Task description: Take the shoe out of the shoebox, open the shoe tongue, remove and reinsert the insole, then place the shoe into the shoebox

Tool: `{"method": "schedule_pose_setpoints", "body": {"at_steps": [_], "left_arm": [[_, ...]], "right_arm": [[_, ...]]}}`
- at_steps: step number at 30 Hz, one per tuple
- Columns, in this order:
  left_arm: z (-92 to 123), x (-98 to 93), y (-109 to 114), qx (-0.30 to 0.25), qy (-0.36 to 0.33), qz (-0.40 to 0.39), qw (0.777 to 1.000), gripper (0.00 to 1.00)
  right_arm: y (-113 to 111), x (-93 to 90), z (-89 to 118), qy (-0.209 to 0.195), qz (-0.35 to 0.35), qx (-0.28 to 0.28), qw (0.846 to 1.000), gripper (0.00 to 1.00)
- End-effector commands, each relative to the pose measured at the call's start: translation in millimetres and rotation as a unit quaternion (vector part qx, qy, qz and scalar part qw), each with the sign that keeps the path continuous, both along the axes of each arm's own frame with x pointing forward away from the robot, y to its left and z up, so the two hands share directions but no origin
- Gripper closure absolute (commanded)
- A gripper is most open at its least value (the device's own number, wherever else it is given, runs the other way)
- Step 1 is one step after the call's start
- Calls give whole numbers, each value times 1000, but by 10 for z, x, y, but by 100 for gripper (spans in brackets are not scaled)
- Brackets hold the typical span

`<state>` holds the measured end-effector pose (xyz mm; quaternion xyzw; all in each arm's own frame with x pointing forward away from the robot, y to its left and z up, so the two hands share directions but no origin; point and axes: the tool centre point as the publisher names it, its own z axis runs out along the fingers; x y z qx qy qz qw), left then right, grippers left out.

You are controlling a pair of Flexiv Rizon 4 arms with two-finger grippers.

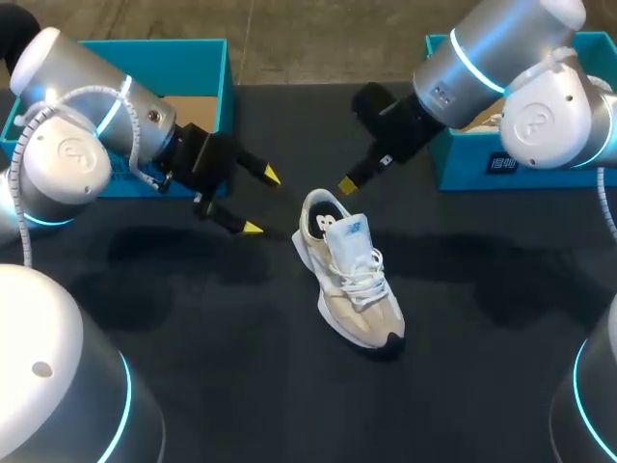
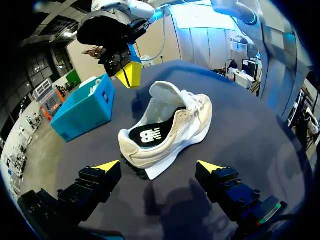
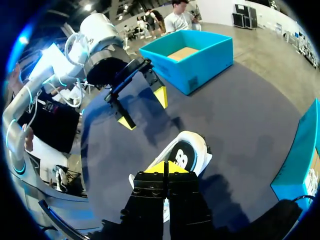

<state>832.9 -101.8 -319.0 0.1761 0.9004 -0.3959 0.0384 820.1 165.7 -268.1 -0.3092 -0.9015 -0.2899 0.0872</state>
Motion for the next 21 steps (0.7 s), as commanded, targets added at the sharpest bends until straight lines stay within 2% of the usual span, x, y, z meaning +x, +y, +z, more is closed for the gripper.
{"method": "schedule_pose_setpoints", "body": {"at_steps": [1,11,14,21], "left_arm": [[39,-26,-36,1,1,-2,1000,0],[31,-134,-78,1,0,3,1000,0],[55,-136,-72,4,6,6,1000,0],[157,-105,-89,5,13,11,1000,0]], "right_arm": [[29,14,-61,-7,-40,-15,999,100],[86,-4,-196,-44,-148,-127,980,100],[105,-22,-198,-46,-158,-154,974,100],[160,-81,-271,-31,-162,-176,971,100]]}}
